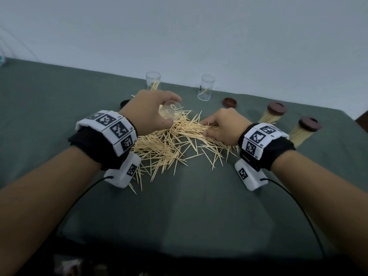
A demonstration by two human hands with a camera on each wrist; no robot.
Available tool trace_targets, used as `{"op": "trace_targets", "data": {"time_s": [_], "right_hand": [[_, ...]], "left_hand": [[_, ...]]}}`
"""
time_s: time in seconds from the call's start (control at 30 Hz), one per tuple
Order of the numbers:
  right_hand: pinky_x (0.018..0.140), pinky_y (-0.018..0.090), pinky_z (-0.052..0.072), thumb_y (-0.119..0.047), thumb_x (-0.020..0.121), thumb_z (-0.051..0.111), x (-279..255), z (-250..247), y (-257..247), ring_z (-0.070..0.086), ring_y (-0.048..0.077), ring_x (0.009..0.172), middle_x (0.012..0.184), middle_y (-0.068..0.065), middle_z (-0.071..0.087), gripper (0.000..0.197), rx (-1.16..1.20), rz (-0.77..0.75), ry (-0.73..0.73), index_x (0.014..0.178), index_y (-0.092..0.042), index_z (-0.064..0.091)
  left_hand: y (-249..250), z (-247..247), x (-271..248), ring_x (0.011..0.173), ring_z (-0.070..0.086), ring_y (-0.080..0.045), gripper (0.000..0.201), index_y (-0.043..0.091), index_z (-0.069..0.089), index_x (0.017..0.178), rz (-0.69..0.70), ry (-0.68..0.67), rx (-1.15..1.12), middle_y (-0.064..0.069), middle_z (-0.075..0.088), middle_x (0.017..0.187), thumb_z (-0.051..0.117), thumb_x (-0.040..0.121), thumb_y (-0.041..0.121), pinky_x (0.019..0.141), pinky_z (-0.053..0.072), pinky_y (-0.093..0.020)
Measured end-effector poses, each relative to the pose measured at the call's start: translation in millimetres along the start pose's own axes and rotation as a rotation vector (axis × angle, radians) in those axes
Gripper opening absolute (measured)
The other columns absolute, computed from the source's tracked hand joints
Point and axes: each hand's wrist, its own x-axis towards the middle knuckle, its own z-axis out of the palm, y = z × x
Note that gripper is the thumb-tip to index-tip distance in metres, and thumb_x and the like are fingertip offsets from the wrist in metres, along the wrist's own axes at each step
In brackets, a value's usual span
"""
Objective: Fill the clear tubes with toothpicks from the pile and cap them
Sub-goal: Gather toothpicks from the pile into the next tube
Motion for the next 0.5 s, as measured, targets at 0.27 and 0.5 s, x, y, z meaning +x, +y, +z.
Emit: {"op": "trace_targets", "data": {"time_s": [0.27, 0.5], "right_hand": [[0.098, 0.024, 0.04, -0.035, 0.087, 0.07, -3, -6, 11, 0.056, 0.013, 0.117, 0.126, -0.006, 0.064, 0.036, 0.073, 0.021, 0.05, 0.122, -0.037, 0.064], [0.081, 0.02, 0.038, -0.038, 0.084, 0.072, -4, -12, 14, 0.058, 0.011, 0.099, 0.108, -0.004, 0.065, 0.028, 0.142, 0.043, 0.095, 0.112, -0.034, 0.069]], "left_hand": [[3, -4, 0, 0.105, 0.056, -0.005, 0.06, 0.027, 0.054, 0.134, -0.035, -0.027, -0.002, 0.009, 0.064, 0.12, 0.076, 0.078, 0.025, 0.091, 0.039, -0.019], [-1, -9, -3, 0.087, 0.054, -0.001, 0.054, 0.027, 0.059, 0.129, -0.08, -0.006, 0.004, 0.01, 0.062, 0.107, 0.077, 0.078, 0.024, 0.076, 0.036, -0.009]]}}
